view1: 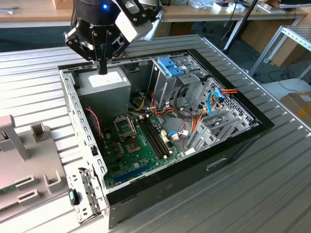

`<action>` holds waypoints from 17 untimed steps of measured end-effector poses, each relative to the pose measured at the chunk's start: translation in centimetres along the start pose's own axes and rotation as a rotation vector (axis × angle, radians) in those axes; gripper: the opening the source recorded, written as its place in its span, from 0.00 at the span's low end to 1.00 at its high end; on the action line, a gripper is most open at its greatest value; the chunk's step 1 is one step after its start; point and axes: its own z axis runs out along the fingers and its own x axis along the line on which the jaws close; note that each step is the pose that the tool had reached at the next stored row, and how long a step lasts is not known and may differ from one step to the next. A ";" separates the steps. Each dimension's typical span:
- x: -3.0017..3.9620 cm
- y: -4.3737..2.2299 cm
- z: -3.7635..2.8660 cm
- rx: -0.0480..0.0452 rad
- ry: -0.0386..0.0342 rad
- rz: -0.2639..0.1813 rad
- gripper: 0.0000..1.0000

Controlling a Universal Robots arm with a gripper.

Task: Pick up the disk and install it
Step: 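Reach for the disk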

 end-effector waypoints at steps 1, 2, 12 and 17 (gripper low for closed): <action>0.07 -0.01 0.00 0.0000 -0.0001 0.000 0.11; 0.18 -0.01 0.00 -0.0001 -0.0001 0.000 0.11; 1.30 -0.10 -0.03 0.0000 -0.0001 0.000 0.11; 1.72 -0.13 -0.05 0.0000 0.0000 0.000 0.11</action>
